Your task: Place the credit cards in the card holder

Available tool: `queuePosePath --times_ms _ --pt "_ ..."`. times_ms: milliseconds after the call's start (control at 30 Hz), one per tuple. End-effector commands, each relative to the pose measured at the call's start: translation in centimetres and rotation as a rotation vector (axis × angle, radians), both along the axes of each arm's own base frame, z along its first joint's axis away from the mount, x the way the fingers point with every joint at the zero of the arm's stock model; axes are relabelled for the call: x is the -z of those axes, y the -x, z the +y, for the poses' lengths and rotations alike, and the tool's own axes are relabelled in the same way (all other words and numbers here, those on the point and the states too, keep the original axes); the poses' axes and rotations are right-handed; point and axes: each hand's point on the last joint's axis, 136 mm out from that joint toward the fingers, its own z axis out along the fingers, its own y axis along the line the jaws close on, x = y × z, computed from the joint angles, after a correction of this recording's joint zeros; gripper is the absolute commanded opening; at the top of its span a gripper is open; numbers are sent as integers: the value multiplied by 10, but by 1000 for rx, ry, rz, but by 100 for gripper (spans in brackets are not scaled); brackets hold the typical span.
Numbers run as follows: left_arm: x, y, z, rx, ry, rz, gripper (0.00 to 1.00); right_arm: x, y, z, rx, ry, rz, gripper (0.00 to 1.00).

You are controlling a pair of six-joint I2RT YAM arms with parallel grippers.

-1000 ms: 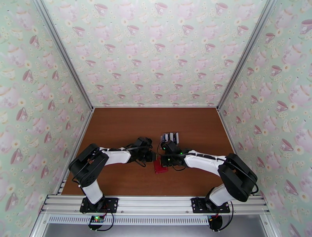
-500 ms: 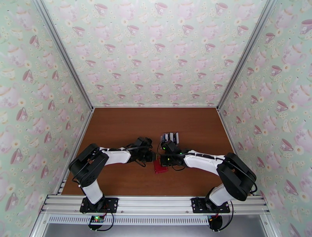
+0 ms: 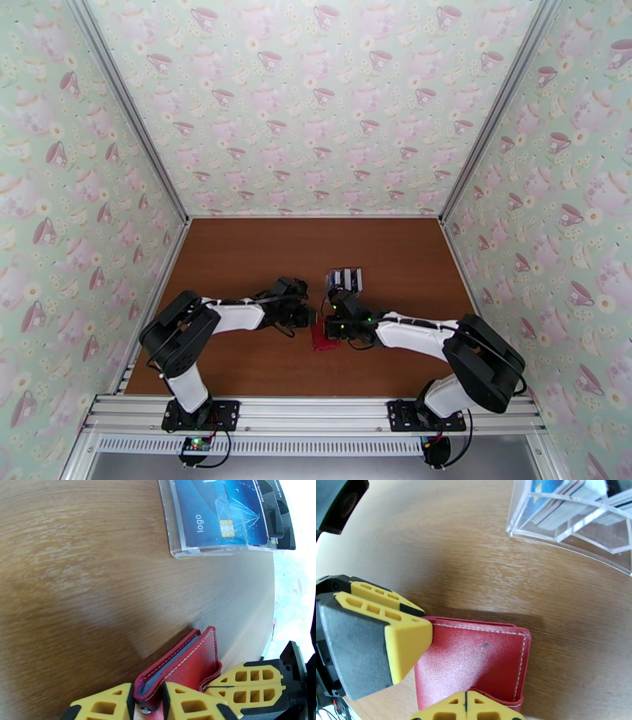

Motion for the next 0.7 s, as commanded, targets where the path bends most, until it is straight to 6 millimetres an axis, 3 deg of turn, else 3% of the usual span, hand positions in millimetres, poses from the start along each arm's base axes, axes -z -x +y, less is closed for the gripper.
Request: queuePosePath --times_ms 0,67,333,667 --pt "34 15 16 -8 -97 91 26 51 48 -30 11 143 171 0" --pt "33 15 17 -8 -97 90 26 54 50 -32 28 139 166 0" --pt "31 12 16 -4 -97 86 28 28 42 -14 9 47 126 35" --pt "17 -2 5 19 -78 66 28 -15 33 4 -1 -88 57 49"
